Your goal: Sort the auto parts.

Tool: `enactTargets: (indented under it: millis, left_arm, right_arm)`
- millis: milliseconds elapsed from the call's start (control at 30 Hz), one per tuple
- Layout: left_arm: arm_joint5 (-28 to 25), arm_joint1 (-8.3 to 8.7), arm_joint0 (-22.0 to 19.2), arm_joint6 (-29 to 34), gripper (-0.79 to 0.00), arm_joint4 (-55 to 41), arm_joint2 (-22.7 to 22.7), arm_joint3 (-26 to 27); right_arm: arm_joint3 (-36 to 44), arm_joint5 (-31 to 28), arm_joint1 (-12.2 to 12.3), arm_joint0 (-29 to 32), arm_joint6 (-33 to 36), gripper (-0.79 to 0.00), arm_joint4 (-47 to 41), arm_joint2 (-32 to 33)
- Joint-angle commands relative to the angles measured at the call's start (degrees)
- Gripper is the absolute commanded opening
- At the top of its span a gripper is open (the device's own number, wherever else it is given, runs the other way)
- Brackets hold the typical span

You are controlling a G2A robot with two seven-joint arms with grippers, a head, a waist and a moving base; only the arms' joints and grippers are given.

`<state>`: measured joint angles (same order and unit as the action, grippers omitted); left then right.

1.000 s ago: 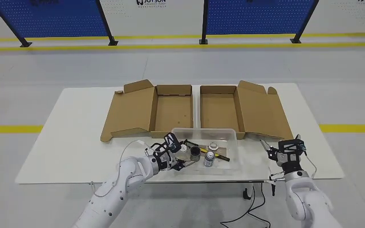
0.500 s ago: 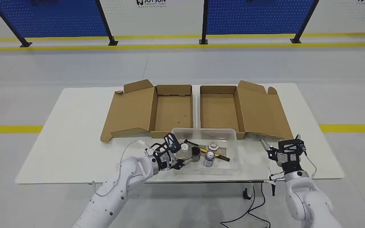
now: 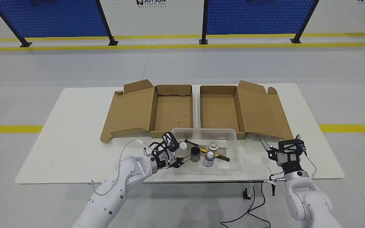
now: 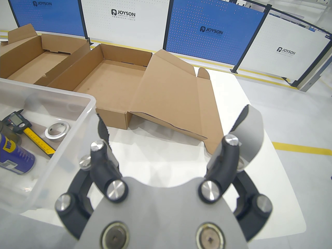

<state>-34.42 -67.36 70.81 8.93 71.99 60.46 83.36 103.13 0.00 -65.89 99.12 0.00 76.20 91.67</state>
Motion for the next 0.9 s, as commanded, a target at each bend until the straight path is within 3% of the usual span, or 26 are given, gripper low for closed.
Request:
enactTargets:
  millis: [0,33,400,733,867]
  left_arm:
    - [-0.04,0.04,0.11,-0.14,-0.757,0.05,0.09,0.18]
    - [-0.15,0.07,0.17,-0.2,-0.785,0.09,0.13,0.32]
    - [-1.64,0.37,1.06,-0.76,-0.785,-4.69,1.87,2.51]
    - [-4.46,1.53,1.19,3.59,-0.785,-17.81,9.53,7.33]
    - [-4.09,2.02,2.1,3.99,-0.785,-17.26,11.75,9.28]
  right_arm:
    - [0.0,0.0,0.0,0.0,0.0,0.0,0.0,0.0]
    - [0.0,0.0,0.0,0.0,0.0,0.0,0.0,0.0]
    - [0.0,0.0,0.0,0.0,0.0,0.0,0.0,0.0]
    - [0.0,0.0,0.0,0.0,0.0,0.0,0.0,0.0]
    - [0.0,0.0,0.0,0.0,0.0,0.0,0.0,0.0]
